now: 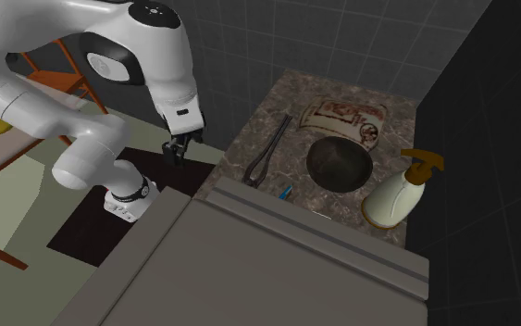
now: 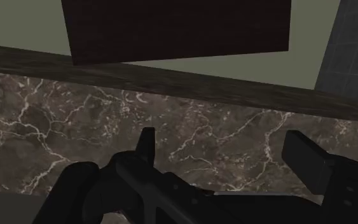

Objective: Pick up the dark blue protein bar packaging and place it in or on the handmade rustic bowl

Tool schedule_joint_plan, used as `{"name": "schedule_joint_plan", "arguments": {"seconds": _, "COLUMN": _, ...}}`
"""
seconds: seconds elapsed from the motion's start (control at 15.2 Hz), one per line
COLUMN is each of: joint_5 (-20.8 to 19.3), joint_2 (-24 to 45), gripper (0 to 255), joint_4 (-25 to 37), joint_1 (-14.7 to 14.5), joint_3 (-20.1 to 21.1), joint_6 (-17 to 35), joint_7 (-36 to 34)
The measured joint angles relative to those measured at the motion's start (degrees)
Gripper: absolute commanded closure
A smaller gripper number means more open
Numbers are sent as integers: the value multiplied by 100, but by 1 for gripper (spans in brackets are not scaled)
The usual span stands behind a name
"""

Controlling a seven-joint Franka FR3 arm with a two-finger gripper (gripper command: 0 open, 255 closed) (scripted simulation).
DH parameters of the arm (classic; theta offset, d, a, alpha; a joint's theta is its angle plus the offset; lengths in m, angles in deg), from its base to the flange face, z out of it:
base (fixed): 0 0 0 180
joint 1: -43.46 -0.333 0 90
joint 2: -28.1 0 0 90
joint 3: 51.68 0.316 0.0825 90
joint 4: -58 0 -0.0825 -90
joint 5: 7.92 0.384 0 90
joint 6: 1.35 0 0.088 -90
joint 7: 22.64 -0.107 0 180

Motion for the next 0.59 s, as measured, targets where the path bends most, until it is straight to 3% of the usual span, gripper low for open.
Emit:
{"name": "schedule_joint_plan", "arguments": {"seconds": 0.2, "joint_5": -143, "joint_2": 177, "gripper": 0, "joint_4": 29, "joint_1": -46, "joint_3": -156, "joint_6": 158, "joint_7": 410}}
{"name": "schedule_joint_plan", "arguments": {"seconds": 0.59, "joint_5": -630, "joint_2": 1282, "gripper": 0, "joint_4": 473, "joint_1": -323, "joint_3": -757, "joint_6": 926, "joint_7": 2357}}
